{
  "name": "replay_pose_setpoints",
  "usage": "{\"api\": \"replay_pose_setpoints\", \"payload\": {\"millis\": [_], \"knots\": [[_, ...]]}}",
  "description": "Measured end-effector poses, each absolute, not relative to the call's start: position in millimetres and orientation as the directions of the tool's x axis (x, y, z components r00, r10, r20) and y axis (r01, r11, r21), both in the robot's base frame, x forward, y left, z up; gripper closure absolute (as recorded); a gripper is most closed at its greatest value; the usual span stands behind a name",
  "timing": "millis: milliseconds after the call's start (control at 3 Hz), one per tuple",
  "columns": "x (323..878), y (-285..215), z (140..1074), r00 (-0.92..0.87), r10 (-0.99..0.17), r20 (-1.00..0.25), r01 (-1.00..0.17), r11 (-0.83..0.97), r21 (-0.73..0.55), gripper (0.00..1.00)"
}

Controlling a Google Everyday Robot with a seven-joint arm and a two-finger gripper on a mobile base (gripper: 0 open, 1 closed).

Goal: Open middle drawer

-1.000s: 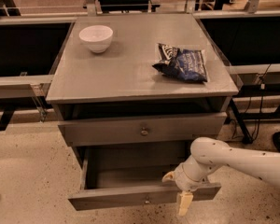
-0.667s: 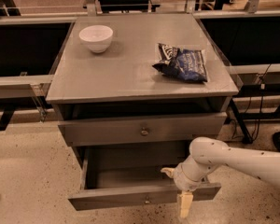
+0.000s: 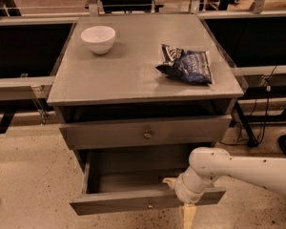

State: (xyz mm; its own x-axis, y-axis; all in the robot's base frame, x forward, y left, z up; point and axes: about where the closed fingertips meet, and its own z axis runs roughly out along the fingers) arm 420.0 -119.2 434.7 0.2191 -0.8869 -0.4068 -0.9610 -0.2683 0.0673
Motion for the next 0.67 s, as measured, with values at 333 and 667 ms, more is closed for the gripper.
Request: {"api": "replay_pose_setpoints", "payload": {"millis": [333,667], "knots": [[402,-110,436,0.265,-0.889,-0.373,-0.949,-0.309,0.063,0.18],[390,-102,435,0.307,-0.880,-0.361,-0.932,-0.355,0.073,0.42]]}}
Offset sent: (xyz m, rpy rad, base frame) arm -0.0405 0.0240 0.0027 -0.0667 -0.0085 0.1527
